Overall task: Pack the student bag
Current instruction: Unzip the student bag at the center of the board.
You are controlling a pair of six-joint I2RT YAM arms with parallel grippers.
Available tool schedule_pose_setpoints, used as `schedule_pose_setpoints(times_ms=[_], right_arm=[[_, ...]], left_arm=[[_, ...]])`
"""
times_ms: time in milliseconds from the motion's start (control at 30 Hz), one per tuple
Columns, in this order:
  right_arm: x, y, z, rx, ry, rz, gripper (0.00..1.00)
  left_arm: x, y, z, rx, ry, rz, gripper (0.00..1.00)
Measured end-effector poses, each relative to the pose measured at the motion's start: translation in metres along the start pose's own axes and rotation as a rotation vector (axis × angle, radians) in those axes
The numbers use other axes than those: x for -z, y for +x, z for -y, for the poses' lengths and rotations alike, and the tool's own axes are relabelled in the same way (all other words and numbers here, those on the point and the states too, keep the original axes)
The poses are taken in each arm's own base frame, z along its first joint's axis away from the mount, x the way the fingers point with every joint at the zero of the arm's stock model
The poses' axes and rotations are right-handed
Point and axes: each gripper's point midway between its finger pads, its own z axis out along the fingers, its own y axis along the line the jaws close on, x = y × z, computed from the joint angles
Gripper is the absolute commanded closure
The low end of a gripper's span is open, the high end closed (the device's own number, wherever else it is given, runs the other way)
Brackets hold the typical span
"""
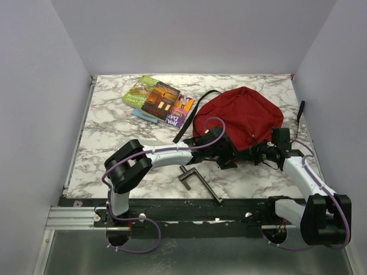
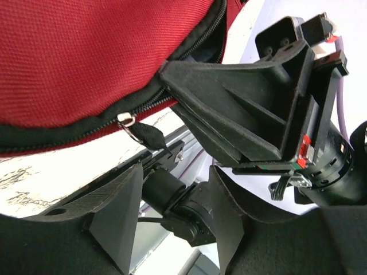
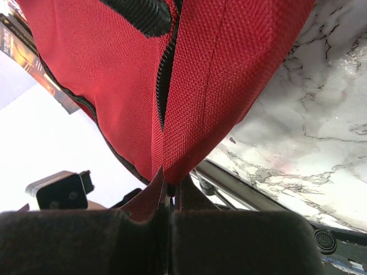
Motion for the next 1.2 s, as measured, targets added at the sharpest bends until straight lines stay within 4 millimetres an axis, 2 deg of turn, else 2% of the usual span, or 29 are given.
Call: schedule_pose_setpoints(times_ms=[500,533,567,600,633,800,900,967,1200], right_arm=[[0.002,0.000,-0.002,0.008,-0.012,0.005,0.99],[0.003,0.000,-0.003,0.009,-0.015,0.007,0.99],[0.004,0.000,-0.003,0.012,-0.017,0.010,0.99],[0.004,0.000,-0.003,0.014,-0.020,0.014,0.99],[0.005,0.000,-0.003,0.016,-0.022,0.018,0.99],[0.007,-0.003,0.000,0.047,-0.017,0.048,1.00],[0.006,-0.008,0.008,0.081,0.015,0.076,0.99],[0.007,-0.015,0.016,0.105,0.044,0.105,0.99],[0.017,-0.051,0.042,0.104,0.121,0.185,1.00]], left_arm=[[-0.012,-0.031,-0.007,0.061,0.006,0.072,0.76],[-0.013,-0.031,-0.008,0.062,0.004,0.072,0.79],[-0.015,-0.031,-0.010,0.062,0.002,0.072,0.85],[-0.016,-0.032,-0.011,0.065,-0.001,0.073,0.96],[-0.017,-0.034,-0.013,0.064,-0.005,0.075,1.00],[-0.017,-0.035,-0.015,0.019,-0.003,0.081,1.00],[-0.007,-0.037,-0.025,-0.029,-0.012,0.098,1.00],[0.006,-0.039,-0.037,-0.054,-0.025,0.110,1.00],[0.056,-0.066,-0.060,-0.125,0.000,0.149,1.00]])
